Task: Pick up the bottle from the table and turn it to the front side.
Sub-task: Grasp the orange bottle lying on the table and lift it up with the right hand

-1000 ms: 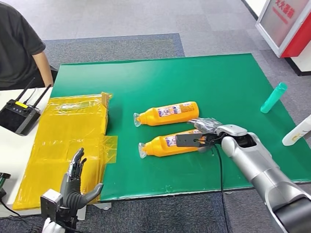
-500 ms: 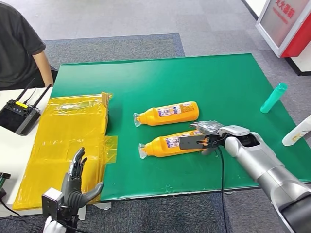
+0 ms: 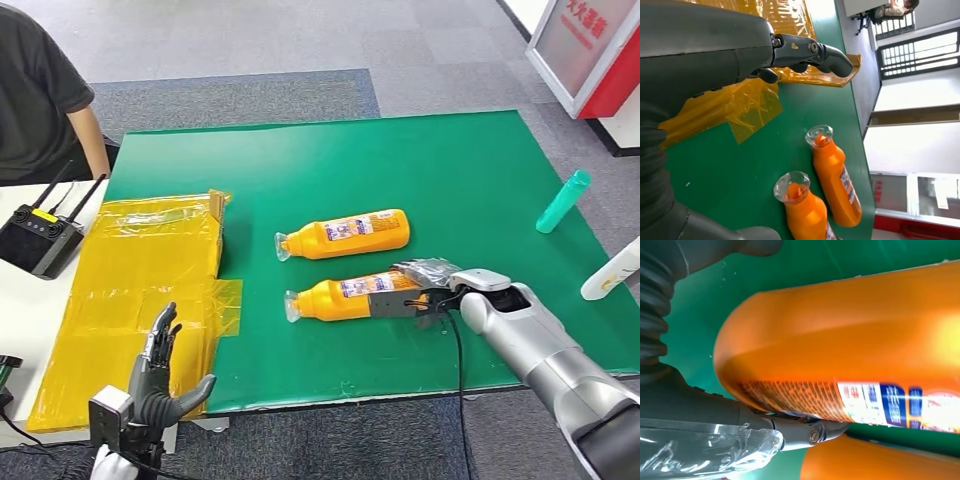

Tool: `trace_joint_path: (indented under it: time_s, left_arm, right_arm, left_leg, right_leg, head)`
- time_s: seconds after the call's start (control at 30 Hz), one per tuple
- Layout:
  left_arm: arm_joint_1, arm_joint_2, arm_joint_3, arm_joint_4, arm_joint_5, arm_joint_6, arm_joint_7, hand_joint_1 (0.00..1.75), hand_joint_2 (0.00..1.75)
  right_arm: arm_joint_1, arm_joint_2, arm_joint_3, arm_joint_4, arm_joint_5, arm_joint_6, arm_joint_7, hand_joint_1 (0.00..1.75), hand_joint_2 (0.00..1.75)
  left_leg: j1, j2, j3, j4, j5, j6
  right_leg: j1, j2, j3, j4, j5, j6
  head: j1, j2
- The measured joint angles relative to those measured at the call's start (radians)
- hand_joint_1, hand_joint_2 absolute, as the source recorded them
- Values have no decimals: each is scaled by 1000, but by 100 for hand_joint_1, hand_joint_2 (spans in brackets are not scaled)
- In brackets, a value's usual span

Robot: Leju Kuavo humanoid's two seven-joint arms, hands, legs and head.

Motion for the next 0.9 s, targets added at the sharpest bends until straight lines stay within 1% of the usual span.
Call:
trace_joint_path:
  time_s: [0.07, 0.1, 0.4, 0.73, 0.8, 0.9]
  left_arm:
    - [-2, 1, -1, 2, 1, 1, 0, 0, 175]
    - [-3, 2, -2, 3, 1, 2, 0, 0, 175]
    - [-5, 7, -14, 6, 7, 5, 0, 0, 175]
    - [-3, 14, -15, 6, 14, 8, 0, 0, 175]
    - [-1, 14, -15, 6, 17, 13, 0, 0, 175]
    - [11, 15, -13, 1, 20, 19, 0, 0, 175]
  right_arm:
    - [0, 0, 4, 6, 0, 0, -1, 160, 175]
    - [1, 0, 7, 9, 0, 0, -3, 175, 175]
    - [3, -1, 10, 19, -2, -7, -15, 175, 175]
    - [28, -18, 6, -18, -8, -37, -12, 175, 175]
    - [43, -24, -2, -35, -11, -64, -4, 175, 175]
    - [103, -40, -48, -107, -7, -154, 17, 175, 175]
  left_leg:
    - [0, 0, 0, 0, 0, 0]
    - [0, 0, 0, 0, 0, 0]
    - [0, 0, 0, 0, 0, 0]
    - [0, 0, 0, 0, 0, 0]
    - [0, 0, 0, 0, 0, 0]
    - [0, 0, 0, 0, -1, 0]
  right_leg:
    - [0, 0, 0, 0, 0, 0]
    - [0, 0, 0, 0, 0, 0]
    - [0, 0, 0, 0, 0, 0]
    - [0, 0, 0, 0, 0, 0]
    - [0, 0, 0, 0, 0, 0]
    - [0, 0, 0, 0, 0, 0]
  head:
    - [0, 0]
    - [0, 0]
    - [0, 0]
    - [0, 0]
    - [0, 0]
    - [0, 0]
